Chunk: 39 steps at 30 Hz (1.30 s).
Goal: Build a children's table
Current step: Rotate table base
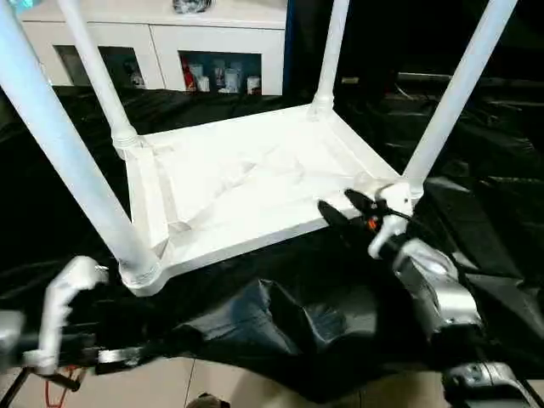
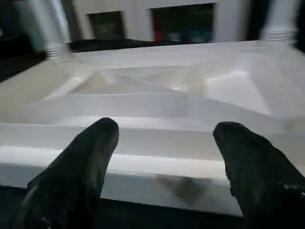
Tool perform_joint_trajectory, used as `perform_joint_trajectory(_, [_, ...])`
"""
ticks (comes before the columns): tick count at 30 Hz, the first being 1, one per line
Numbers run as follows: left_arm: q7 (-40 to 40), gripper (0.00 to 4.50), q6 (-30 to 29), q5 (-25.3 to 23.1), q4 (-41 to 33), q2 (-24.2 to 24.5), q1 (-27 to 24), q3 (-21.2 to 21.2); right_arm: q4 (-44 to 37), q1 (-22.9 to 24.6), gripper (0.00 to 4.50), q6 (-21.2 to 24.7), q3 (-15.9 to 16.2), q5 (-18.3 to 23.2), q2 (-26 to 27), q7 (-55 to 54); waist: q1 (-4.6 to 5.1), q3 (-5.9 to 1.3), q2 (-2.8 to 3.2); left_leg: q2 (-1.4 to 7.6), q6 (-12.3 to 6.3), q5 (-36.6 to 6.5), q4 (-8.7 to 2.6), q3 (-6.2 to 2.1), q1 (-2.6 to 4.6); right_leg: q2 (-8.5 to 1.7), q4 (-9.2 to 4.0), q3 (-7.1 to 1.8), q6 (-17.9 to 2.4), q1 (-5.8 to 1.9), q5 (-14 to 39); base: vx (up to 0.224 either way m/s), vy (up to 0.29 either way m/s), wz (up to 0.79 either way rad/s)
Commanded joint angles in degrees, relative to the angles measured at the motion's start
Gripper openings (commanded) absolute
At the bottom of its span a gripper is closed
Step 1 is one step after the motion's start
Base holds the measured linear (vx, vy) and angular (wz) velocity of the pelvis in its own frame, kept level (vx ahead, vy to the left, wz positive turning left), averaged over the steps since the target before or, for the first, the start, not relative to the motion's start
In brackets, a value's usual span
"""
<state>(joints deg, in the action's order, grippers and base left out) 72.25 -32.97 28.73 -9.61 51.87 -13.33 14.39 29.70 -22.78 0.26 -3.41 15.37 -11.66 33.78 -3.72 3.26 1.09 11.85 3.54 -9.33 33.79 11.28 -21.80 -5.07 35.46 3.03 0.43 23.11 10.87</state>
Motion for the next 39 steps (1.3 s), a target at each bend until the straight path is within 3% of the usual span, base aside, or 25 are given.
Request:
perform_joint_trajectory(1, [-0.07, 4.38, 1.48, -0.96, 0.84, 0.92, -0.05, 2.39, -1.02, 0.45, 3.71, 1.21, -1.62, -0.10, -0.55, -2.02, -0.11, -2.94, 0.74, 1.05, 2.34, -25.52, -5.11, -1.08, 1.95, -2.09, -5.25, -2.29, -9.13, -0.89, 22.23, 0.000, 0.000, 0.00])
perform_joint_trajectory(3, [-1.26, 4.38, 2.98, -0.17, 2.03, 0.66, 0.79, 6.49, -0.49, 0.97, 3.71, 0.99, -3.68, -1.11, -0.44, -7.54, -0.07, -3.02, 0.87, 1.04, 2.76, -24.86, -5.16, -1.07, 1.99, -2.06, -5.15, -2.26, -9.46, -0.81, 21.18, 0.000, 0.000, 0.00])
perform_joint_trajectory(9, [-1.53, 4.38, 5.01, 1.32, 4.26, 1.17, 2.08, 10.26, 4.10, -0.93, 3.71, 1.11, -6.49, -3.84, -1.25, -18.38, 0.22, -3.22, 0.73, 0.71, 2.90, -23.59, -5.01, -0.96, 1.96, -1.81, -4.74, -2.34, -10.14, -0.94, 18.08, 0.000, 0.000, 0.00])
perform_joint_trajectory(10, [-2.57, 4.38, 6.12, 1.47, 5.49, 0.37, 2.94, 11.13, 5.88, -1.62, 3.71, 1.58, -7.35, -4.74, -1.72, -22.10, 0.29, -3.20, 0.07, 0.73, 2.70, -23.30, -4.97, -0.85, 1.91, -1.78, -4.80, -2.39, -10.05, -1.02, 17.72, 0.000, 0.000, 0.00])
perform_joint_trajectory(11, [-2.92, 4.38, 6.54, 1.62, 5.81, -0.10, 3.28, 11.49, 6.61, -1.88, 3.71, 1.74, -7.76, -4.91, -1.86, -23.38, 0.19, -3.25, 0.35, 0.64, 2.82, -22.56, -4.94, -0.88, 1.87, -1.79, -4.57, -2.44, -10.02, -1.13, 17.24, 0.000, 0.000, 0.00])
perform_joint_trajectory(12, [-3.21, 4.38, 7.28, 1.60, 5.98, -0.60, 3.61, 11.76, 7.22, -2.08, 3.71, 1.66, -8.03, -5.18, -1.96, -24.52, 0.18, -3.32, -0.04, 0.63, 2.53, -22.18, -4.80, -0.81, 1.88, -1.85, -4.54, -2.51, -9.84, -1.19, 16.90, 0.000, 0.000, 0.00])
perform_joint_trajectory(14, [-5.98, 4.38, 7.86, 1.40, 6.33, -2.87, 5.18, 11.87, 8.53, -2.50, 3.71, 1.66, -8.37, -5.91, -2.01, -27.04, 0.09, -3.36, 0.09, 0.68, 2.52, -21.90, -4.74, -0.69, 2.07, -1.79, -4.59, -2.53, -9.67, -1.14, 16.35, 0.000, 0.000, 0.00])
perform_joint_trajectory(17, [-8.68, 4.38, 11.08, 0.34, 6.31, -6.38, 7.16, 10.67, 9.13, -2.97, 3.71, 1.94, -8.59, -5.94, -1.23, -27.85, 0.18, -3.41, -0.34, 0.67, 1.97, -20.91, -4.67, -0.63, 1.79, -1.77, -4.54, -2.54, -9.42, -1.35, 15.50, 0.000, 0.000, 0.00])
perform_joint_trajectory(19, [-8.97, 4.38, 11.51, 0.73, 6.43, -6.95, 7.68, 10.53, 9.58, -3.31, 3.71, 1.75, -8.53, -5.92, -1.08, -28.09, 0.05, -3.43, -0.14, 0.68, 2.10, -20.84, -4.62, -0.63, 1.91, -1.81, -4.57, -2.58, -9.21, -1.30, 16.04, 0.000, 0.000, 0.00])
perform_joint_trajectory(20, [-9.33, 4.38, 11.25, 2.00, 6.06, -8.06, 8.58, 10.43, 10.25, -3.78, 3.71, 1.44, -8.18, -6.04, -0.89, -27.95, 0.19, -3.50, -0.16, 0.66, 2.22, -20.82, -4.62, -0.67, 1.79, -1.79, -4.37, -2.56, -9.35, -1.42, 15.68, 0.000, 0.000, 0.00])
perform_joint_trajectory(21, [-9.37, 4.38, 8.04, 6.68, 4.06, -10.43, 10.72, 9.55, 12.71, -5.53, 3.71, 1.06, -6.60, -6.80, -0.41, -26.57, 0.24, -3.56, -0.29, 0.66, 2.29, -20.71, -4.56, -0.63, 1.88, -1.65, -4.32, -2.57, -9.46, -1.36, 15.25, 0.000, 0.000, 0.00])
perform_joint_trajectory(25, [-8.52, 4.38, 2.05, 13.24, 0.13, -12.99, 12.58, 7.50, 17.05, -8.48, 3.71, -0.06, -3.79, -9.13, 0.09, -24.76, 0.41, -3.64, -0.10, 0.59, 2.82, -21.33, -4.32, -0.55, 1.92, -1.58, -4.05, -2.52, -10.84, -1.33, 15.03, 0.000, 0.000, 0.00])
perform_joint_trajectory(29, [-8.52, 4.38, 1.50, 13.53, -1.28, -13.88, 13.27, 5.09, 20.30, -10.88, 3.71, -0.66, -2.47, -10.48, 0.61, -23.99, 0.32, -3.66, -0.02, 0.50, 2.40, -20.00, -4.16, -0.45, 1.80, -1.42, -4.04, -2.58, -10.66, -1.54, 13.83, 0.000, 0.000, 0.00])
perform_joint_trajectory(34, [-8.45, 4.38, 0.99, 12.08, -2.82, -13.97, 13.70, 1.58, 24.68, -13.70, 3.71, -0.08, -0.42, -12.56, 1.38, -22.69, 0.60, -3.60, -0.49, 0.52, 2.51, -19.95, -4.11, -0.48, 1.66, -1.38, -4.12, -2.59, -10.20, -1.63, 15.23, 0.000, 0.000, 0.00])
perform_joint_trajectory(39, [-10.50, 4.38, -2.34, 12.88, -7.20, -15.12, 14.66, -3.61, 27.76, -15.80, 3.71, -2.65, 2.52, -14.06, 3.99, -19.47, 0.65, -3.53, -0.27, 0.76, 2.84, -21.64, -4.16, -0.63, 1.86, -1.44, -4.09, -2.59, -10.48, -1.35, 16.91, 0.000, 0.000, 0.00])
